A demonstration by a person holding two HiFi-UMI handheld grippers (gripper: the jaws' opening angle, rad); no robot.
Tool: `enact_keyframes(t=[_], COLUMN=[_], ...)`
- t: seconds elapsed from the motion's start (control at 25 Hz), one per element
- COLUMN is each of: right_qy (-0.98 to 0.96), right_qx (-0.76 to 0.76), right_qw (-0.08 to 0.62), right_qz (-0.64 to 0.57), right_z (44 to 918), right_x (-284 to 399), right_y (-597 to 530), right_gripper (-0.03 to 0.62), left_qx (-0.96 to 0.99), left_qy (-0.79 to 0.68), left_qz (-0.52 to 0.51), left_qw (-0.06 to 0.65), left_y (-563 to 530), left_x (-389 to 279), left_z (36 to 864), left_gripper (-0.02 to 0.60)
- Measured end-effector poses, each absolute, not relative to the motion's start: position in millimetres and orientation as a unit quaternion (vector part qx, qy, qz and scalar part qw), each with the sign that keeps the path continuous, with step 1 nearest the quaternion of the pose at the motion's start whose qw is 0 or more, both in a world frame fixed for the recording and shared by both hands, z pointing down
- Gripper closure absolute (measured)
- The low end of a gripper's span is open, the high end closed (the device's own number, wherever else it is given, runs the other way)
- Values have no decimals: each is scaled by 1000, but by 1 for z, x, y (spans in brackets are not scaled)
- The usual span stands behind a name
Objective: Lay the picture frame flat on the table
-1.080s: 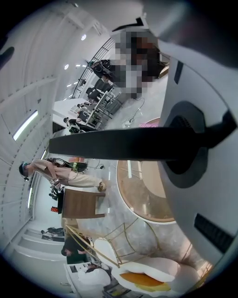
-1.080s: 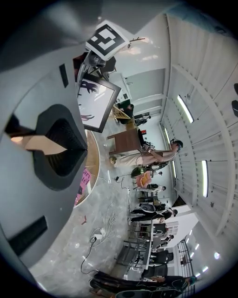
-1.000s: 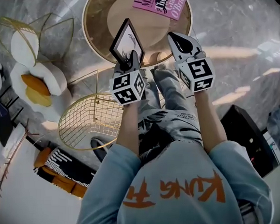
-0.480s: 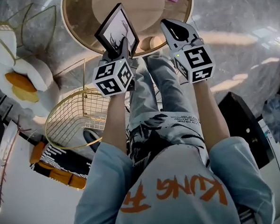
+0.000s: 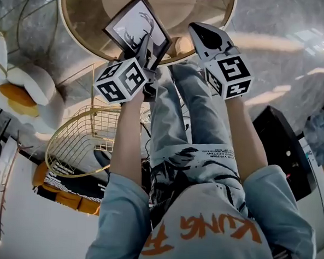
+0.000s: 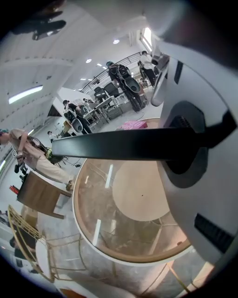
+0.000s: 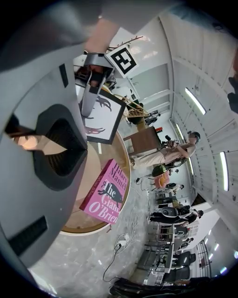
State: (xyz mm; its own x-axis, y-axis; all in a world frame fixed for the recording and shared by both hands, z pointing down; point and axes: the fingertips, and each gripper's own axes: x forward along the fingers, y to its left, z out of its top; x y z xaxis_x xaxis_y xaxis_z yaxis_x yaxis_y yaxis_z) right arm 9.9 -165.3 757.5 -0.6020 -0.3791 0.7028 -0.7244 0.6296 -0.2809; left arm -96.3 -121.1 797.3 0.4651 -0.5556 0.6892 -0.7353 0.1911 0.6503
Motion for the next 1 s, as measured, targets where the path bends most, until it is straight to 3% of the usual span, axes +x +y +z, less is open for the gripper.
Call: enact_keyframes(t=[0.68, 1.0], right_qy=[-835, -832], right_qx=[331, 341], right_qw=[315, 312], right_qz=[306, 307], right_z=[794, 798], right_x=[33, 37], right_y=[-144, -151], right_gripper=[595, 597], left_qx=[618, 614], left_qy=[-397, -356], left_qz=[-43, -29], left_qw=[677, 704], left_y=[-154, -153], left_x=[-55, -48], left_z=[845, 861], left_gripper=[555, 555])
